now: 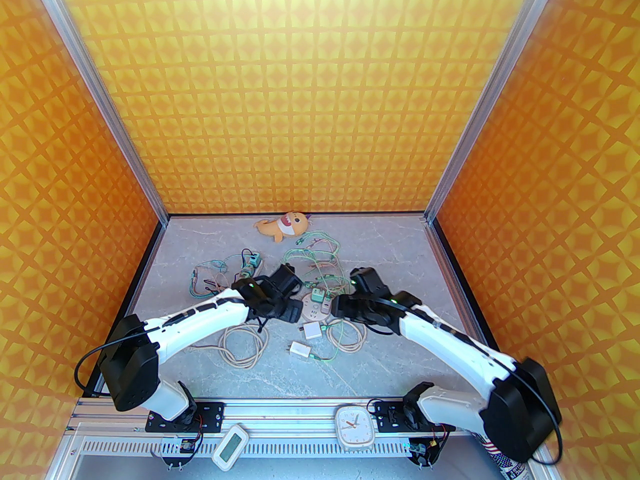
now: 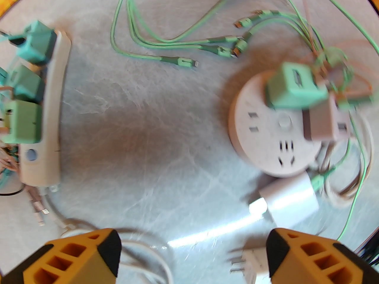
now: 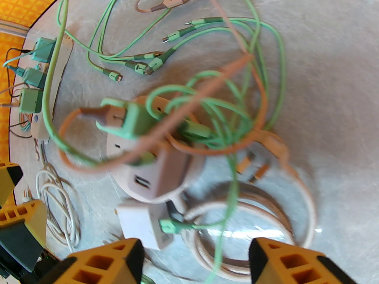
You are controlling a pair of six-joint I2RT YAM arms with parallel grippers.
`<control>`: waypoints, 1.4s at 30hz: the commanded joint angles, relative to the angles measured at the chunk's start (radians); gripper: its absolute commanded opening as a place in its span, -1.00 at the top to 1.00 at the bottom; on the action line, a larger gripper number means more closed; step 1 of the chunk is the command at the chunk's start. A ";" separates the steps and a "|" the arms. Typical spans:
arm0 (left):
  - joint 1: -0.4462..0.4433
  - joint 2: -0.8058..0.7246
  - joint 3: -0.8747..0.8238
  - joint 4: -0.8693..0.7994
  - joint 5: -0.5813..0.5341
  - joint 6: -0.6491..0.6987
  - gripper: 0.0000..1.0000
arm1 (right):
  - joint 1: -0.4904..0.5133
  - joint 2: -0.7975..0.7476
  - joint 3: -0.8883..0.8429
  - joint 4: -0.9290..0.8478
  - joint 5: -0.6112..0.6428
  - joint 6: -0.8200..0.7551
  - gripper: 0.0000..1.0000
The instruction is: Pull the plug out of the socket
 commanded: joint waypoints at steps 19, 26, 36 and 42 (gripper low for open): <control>0.208 0.116 -0.046 0.254 0.383 -0.117 -0.47 | 0.084 0.373 0.243 -0.033 0.151 0.132 0.09; 0.214 0.129 -0.069 0.329 0.489 -0.173 -0.38 | 0.086 0.391 0.252 -0.057 0.187 0.062 0.44; 0.212 0.173 -0.101 0.495 0.595 -0.256 -0.31 | 0.086 0.383 0.270 -0.041 0.192 -0.118 0.45; 0.210 0.217 -0.076 0.582 0.671 -0.281 -0.31 | 0.086 0.386 0.269 -0.025 0.176 -0.119 0.46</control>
